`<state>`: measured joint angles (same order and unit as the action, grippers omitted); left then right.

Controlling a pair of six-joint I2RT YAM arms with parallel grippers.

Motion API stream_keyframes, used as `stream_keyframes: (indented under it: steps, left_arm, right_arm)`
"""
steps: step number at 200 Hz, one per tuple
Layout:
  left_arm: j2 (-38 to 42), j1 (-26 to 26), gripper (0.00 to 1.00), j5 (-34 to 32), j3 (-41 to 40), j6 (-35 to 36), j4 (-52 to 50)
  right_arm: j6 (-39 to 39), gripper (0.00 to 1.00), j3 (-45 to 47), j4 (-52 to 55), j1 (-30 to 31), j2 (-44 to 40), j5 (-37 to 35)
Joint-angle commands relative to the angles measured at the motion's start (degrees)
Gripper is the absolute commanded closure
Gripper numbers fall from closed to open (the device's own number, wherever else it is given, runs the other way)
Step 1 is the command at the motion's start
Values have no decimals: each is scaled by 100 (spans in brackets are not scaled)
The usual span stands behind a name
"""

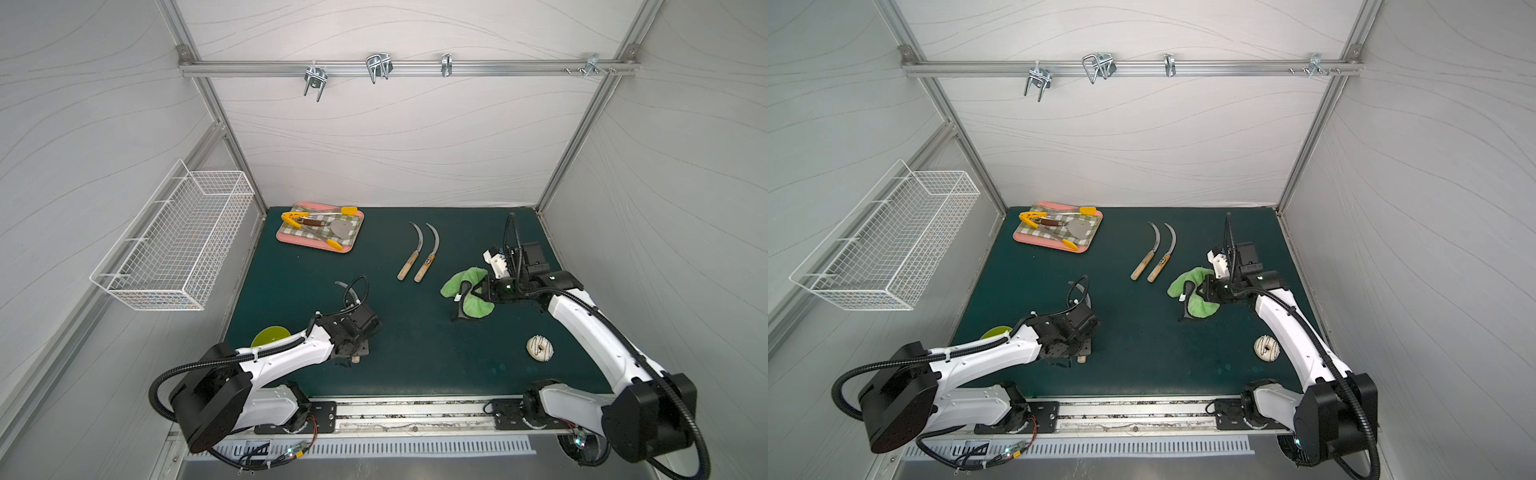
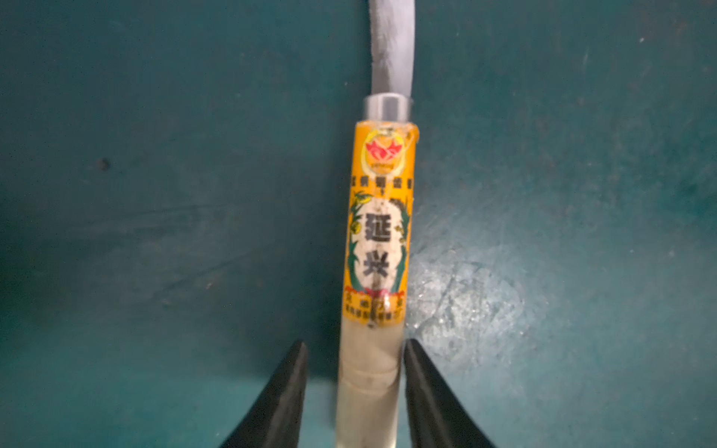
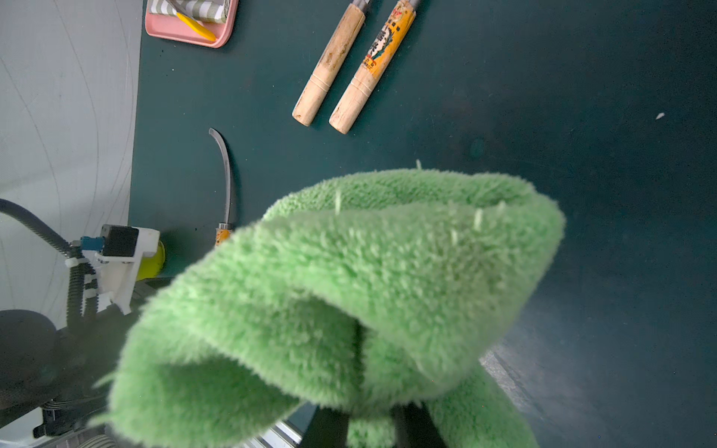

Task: Wipe small sickles with rags
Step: Pick up the small sickle from the center of the board, then place the small sickle at the center of the board.

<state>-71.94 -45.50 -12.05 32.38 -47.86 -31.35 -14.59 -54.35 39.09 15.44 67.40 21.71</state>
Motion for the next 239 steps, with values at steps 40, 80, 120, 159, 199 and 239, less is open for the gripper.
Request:
stream_keyframes:
  steps: [40, 80, 120, 159, 199, 239]
  left_arm:
    - [-364, -23, 100, 120, -93, -115, 487]
    - [-50, -122, 100, -297, 288, 156, 70]
    - [280, -502, 100, -454, 883, 1165, 153]
    - [-179, -1089, 100, -142, 1342, 2383, 475]
    - [-670, -1642, 100, 48, 1545, 3033, 752]
    - [-1180, -1823, 100, 201, 1777, 3598, 899]
  right_arm:
    - [1, 84, -173, 63, 89, -17, 43]
    - [-61, 84, -117, -55, 73, 4, 51]
    - [-195, 84, -94, -147, -213, 246, 623]
    - [-167, 84, -181, 108, -297, 398, 527]
    - [-167, 84, -175, 199, -563, 341, 453]
    - [-121, 84, -153, 250, -745, 333, 361]
